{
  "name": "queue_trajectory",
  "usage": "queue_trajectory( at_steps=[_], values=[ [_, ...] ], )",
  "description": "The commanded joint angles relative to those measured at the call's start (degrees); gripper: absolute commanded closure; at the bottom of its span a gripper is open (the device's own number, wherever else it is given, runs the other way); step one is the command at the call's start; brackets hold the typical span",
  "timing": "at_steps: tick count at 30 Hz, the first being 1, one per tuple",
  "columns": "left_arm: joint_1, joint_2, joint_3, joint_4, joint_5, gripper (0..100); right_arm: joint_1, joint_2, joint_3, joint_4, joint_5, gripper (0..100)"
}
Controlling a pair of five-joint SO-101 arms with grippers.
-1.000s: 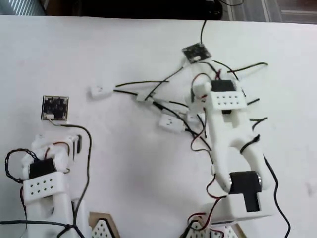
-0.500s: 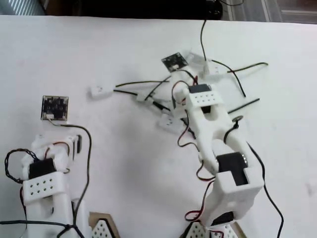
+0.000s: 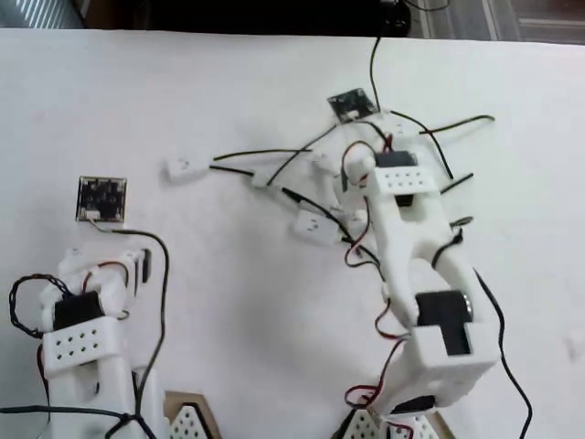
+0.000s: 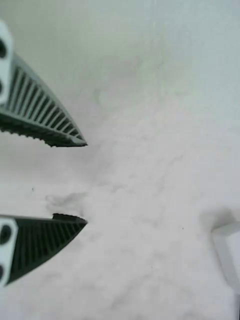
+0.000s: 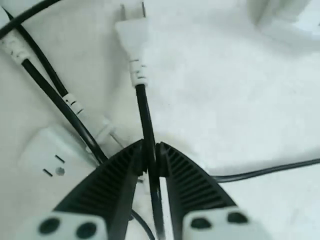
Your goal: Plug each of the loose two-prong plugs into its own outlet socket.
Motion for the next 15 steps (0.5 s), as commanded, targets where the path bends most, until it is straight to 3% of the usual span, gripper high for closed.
queue_trajectory(
  at_steps=[1, 15],
  values=[
    [-0.31, -1.1, -0.09, -0.97, 0.18, 78, 1.98, -12.44, -1.05, 6.73, 0.09, 98.1],
    [-0.31, -1.1, -0.09, -0.97, 0.18, 78, 18.95, -31.25, -0.97, 25.71, 0.18, 98.1]
  ],
)
